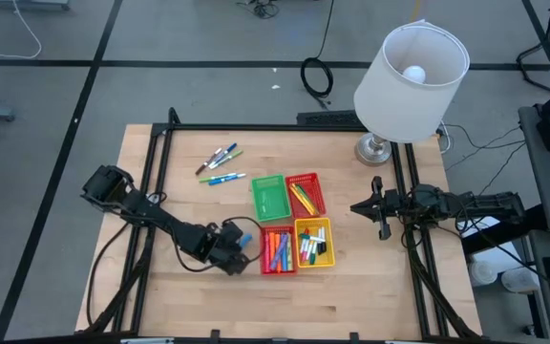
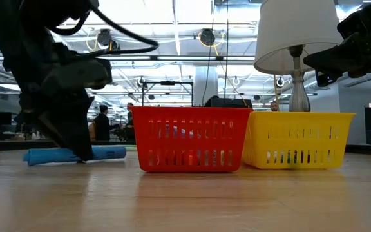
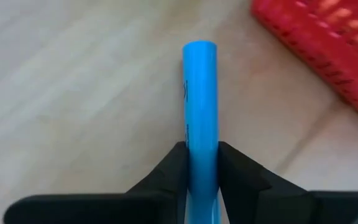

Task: Pick & Place Markers
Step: Put the large blue highlighter into the bottom red bin

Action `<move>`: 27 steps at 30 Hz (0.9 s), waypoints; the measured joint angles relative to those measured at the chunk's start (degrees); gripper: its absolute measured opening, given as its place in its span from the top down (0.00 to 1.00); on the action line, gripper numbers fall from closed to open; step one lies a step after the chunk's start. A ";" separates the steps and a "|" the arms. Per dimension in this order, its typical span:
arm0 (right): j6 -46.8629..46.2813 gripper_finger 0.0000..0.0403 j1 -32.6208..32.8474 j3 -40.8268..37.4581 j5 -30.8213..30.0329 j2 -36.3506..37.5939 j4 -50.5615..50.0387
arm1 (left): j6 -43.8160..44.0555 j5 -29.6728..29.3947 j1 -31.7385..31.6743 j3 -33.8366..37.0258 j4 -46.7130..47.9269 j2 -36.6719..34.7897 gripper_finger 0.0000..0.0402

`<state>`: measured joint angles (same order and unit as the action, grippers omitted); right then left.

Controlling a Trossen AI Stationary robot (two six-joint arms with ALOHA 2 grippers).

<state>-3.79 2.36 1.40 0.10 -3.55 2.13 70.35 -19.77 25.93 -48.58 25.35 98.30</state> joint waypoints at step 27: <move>0.02 0.96 0.00 -0.01 -0.01 -0.02 0.04 | 22.69 -13.40 3.79 0.04 -2.23 6.63 0.78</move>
<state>-3.77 2.36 1.39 0.09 -3.57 2.17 93.03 -33.18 29.73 -48.53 23.11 104.93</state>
